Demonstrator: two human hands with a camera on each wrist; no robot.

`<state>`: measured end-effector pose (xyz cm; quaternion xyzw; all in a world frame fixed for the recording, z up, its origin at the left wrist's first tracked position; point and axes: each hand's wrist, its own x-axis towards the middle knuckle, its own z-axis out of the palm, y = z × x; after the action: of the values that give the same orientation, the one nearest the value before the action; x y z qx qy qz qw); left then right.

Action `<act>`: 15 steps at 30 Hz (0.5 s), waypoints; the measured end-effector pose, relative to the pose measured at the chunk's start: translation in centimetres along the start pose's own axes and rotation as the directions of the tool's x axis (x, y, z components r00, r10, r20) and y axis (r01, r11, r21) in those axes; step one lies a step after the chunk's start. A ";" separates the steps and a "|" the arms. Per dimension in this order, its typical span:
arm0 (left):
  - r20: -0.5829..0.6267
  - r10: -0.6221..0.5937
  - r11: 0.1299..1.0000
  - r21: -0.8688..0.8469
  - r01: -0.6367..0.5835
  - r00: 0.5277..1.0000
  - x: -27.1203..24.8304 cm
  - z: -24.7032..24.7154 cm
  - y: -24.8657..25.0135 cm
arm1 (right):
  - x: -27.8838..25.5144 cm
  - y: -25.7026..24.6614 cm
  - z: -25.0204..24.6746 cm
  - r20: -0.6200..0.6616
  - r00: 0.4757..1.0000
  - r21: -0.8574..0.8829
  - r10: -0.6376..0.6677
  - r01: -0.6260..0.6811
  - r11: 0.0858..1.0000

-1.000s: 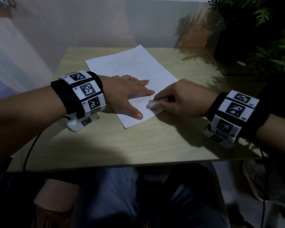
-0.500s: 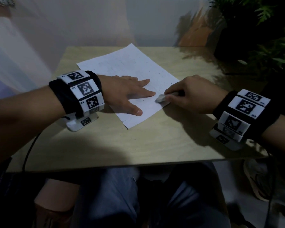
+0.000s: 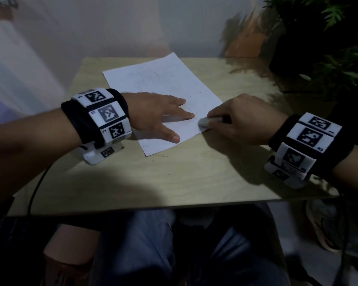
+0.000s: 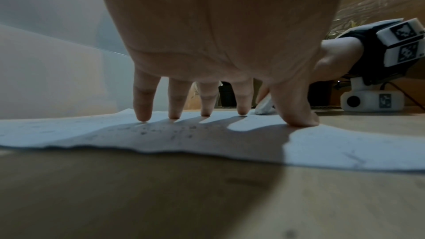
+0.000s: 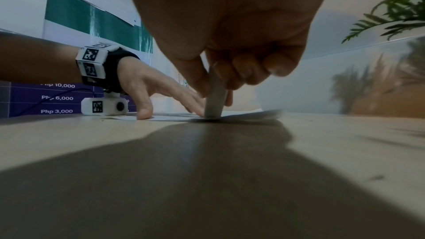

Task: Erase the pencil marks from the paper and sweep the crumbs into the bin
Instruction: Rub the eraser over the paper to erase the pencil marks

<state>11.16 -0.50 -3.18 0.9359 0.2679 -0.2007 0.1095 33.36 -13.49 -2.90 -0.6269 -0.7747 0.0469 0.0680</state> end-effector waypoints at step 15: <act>0.034 0.001 0.999 0.037 -0.002 0.999 -0.2 -0.3 0.3 | 0.0 -0.8 -0.2 0.093 0.994 0.191 -0.057 0.038 0.981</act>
<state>11.28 -0.75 -2.76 0.9344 0.2616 -0.2214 0.0968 32.64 -13.65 -2.57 -0.5958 -0.7839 0.1493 0.0906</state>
